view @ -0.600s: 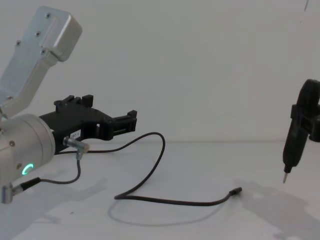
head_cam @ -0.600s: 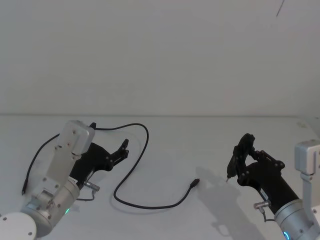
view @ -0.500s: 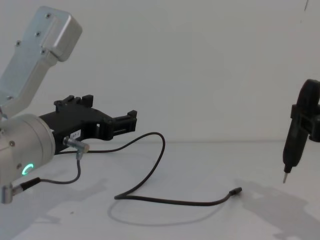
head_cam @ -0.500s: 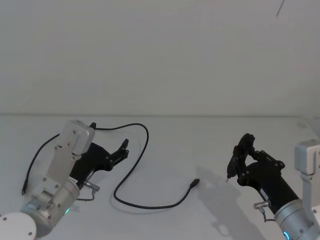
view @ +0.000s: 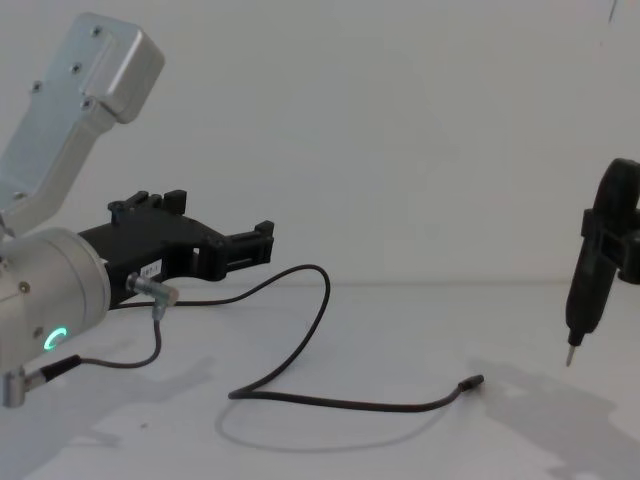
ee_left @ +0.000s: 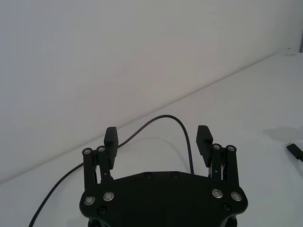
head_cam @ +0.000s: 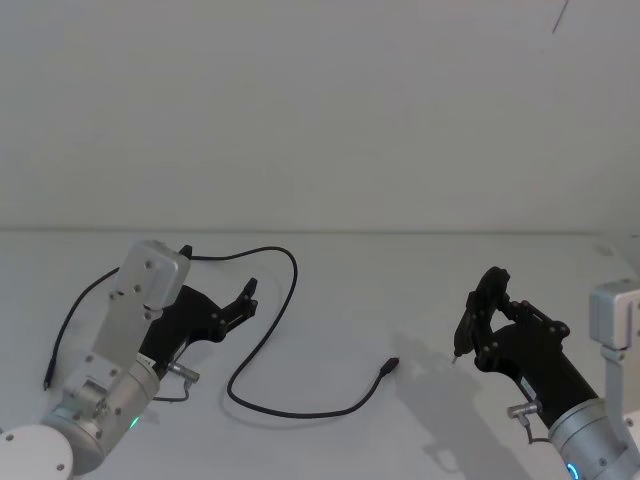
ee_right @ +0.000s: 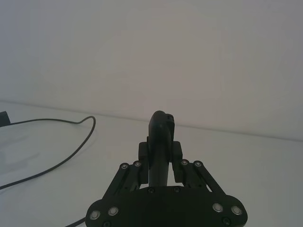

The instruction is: Pick up the data cable with the one hand.

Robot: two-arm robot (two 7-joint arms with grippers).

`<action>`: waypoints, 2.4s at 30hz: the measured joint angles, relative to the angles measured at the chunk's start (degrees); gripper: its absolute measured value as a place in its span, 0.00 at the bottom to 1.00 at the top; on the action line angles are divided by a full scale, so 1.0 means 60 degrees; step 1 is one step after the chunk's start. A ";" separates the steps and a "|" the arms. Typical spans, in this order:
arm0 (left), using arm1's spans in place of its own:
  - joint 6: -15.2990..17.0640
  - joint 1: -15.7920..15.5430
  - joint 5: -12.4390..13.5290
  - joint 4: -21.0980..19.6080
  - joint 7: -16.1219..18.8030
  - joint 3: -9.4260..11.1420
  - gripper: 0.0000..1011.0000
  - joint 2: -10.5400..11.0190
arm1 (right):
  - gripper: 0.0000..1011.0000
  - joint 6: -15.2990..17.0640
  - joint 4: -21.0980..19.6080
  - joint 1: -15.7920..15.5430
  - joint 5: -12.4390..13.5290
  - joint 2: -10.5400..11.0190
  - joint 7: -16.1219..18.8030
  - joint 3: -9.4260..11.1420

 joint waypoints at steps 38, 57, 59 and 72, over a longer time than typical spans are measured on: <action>0.0628 -0.0138 -0.0054 0.0206 0.0381 -0.0191 0.99 -0.0390 | 0.28 0.0000 0.0000 0.0001 0.0000 0.0000 0.0000 0.0000; 0.2181 -0.0181 -0.0412 -0.0342 -0.0258 -0.0327 0.99 -0.0118 | 0.28 0.0000 0.0000 0.0000 0.0000 0.0000 0.0000 0.0000; 0.2335 -0.0177 -0.0456 -0.0496 -0.0506 -0.0307 0.99 0.0022 | 0.28 0.0000 0.0000 0.0000 0.0000 0.0000 0.0000 0.0000; 0.3000 -0.0283 -0.0645 -0.1201 -0.1902 -0.0113 0.99 0.0844 | 0.28 0.0000 0.0000 0.0000 0.0000 0.0000 0.0000 0.0001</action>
